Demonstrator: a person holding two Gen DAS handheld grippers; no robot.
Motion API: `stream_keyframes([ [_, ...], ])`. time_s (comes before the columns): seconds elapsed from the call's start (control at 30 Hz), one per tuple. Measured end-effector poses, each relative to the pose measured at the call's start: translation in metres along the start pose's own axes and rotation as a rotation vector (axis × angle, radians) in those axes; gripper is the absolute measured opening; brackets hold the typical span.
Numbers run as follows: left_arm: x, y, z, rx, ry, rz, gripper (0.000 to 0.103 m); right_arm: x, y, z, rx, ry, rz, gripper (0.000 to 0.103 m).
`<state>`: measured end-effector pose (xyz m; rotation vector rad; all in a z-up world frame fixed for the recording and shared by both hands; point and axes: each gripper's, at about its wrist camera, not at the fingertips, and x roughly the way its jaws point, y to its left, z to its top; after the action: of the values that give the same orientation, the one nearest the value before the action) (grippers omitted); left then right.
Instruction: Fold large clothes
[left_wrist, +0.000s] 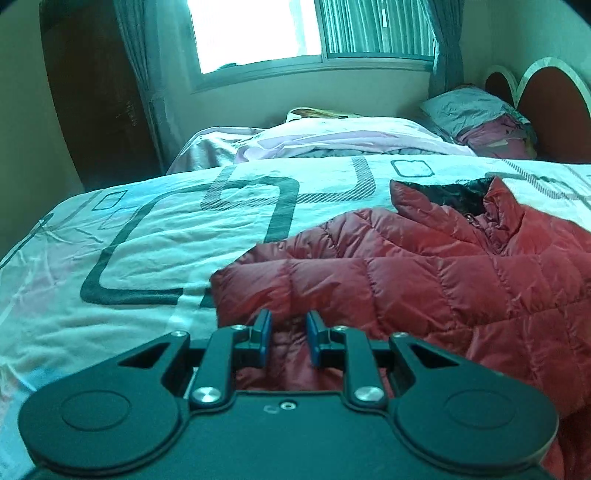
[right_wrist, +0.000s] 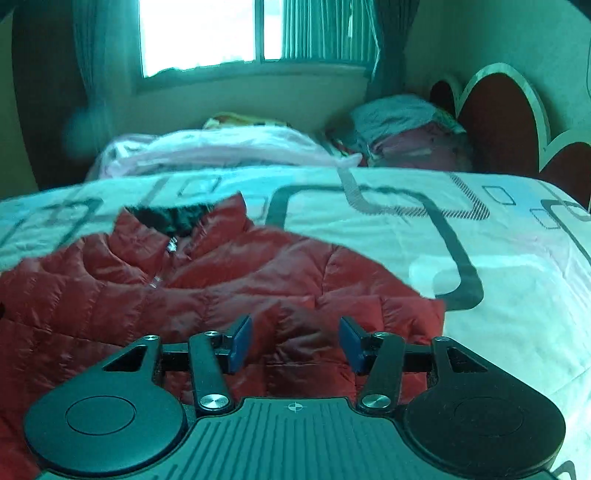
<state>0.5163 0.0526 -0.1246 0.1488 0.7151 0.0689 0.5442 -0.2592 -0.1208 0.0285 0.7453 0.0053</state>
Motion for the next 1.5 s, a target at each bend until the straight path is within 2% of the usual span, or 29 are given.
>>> stream_keyframes([
  [0.1, 0.024, -0.001, -0.006, 0.022, 0.068, 0.035, 0.022, 0.028, -0.006, -0.015, -0.067, 0.079, -0.074, 0.053],
  [0.17, 0.033, 0.004, -0.01, -0.007, 0.087, 0.039, 0.022, 0.036, -0.018, -0.019, -0.001, 0.1, -0.055, 0.058],
  [0.23, 0.031, 0.003, -0.007, 0.009, 0.089, 0.043, 0.018, 0.036, -0.016, -0.014, -0.015, 0.115, -0.061, 0.058],
  [0.27, 0.028, 0.004, -0.005, 0.003, 0.086, 0.04, 0.019, 0.032, -0.014, -0.011, -0.023, 0.107, -0.065, 0.058],
  [0.37, 0.02, 0.005, 0.003, -0.03, 0.053, 0.027, 0.019, 0.015, -0.015, 0.0, 0.018, 0.01, -0.045, 0.058],
  [0.43, 0.026, 0.0, 0.008, -0.012, 0.054, 0.037, 0.019, 0.017, -0.014, 0.006, 0.036, -0.008, -0.032, 0.058],
  [0.5, 0.039, -0.003, 0.008, 0.002, 0.093, 0.053, 0.019, 0.031, -0.011, 0.007, 0.018, 0.026, -0.047, 0.058],
  [0.57, 0.048, -0.004, 0.006, 0.001, 0.111, 0.062, 0.019, 0.051, -0.015, -0.001, 0.014, 0.104, -0.044, 0.058],
  [0.67, 0.048, -0.005, 0.007, 0.018, 0.117, 0.075, 0.019, 0.054, -0.016, 0.0, 0.007, 0.115, -0.052, 0.06],
  [0.9, 0.031, 0.004, 0.006, 0.004, 0.106, 0.064, 0.023, 0.032, -0.025, -0.002, 0.021, 0.111, -0.046, 0.059],
  [1.1, -0.001, 0.012, 0.001, -0.014, 0.063, 0.054, 0.028, 0.0, -0.027, -0.01, 0.003, 0.057, -0.087, 0.06],
  [1.23, -0.03, 0.019, -0.008, -0.013, 0.022, 0.039, 0.028, -0.021, -0.041, -0.015, 0.063, 0.024, -0.08, 0.06],
  [1.33, -0.044, 0.015, -0.018, 0.007, 0.021, 0.004, 0.028, -0.038, -0.048, -0.016, 0.127, -0.014, -0.066, 0.06],
  [1.4, -0.046, 0.007, -0.026, 0.024, 0.03, -0.024, 0.029, -0.046, -0.056, -0.017, 0.198, -0.027, -0.025, 0.06],
  [1.5, -0.033, -0.007, -0.038, 0.059, 0.066, -0.014, 0.03, -0.046, -0.065, -0.019, 0.254, -0.007, -0.045, 0.06],
])
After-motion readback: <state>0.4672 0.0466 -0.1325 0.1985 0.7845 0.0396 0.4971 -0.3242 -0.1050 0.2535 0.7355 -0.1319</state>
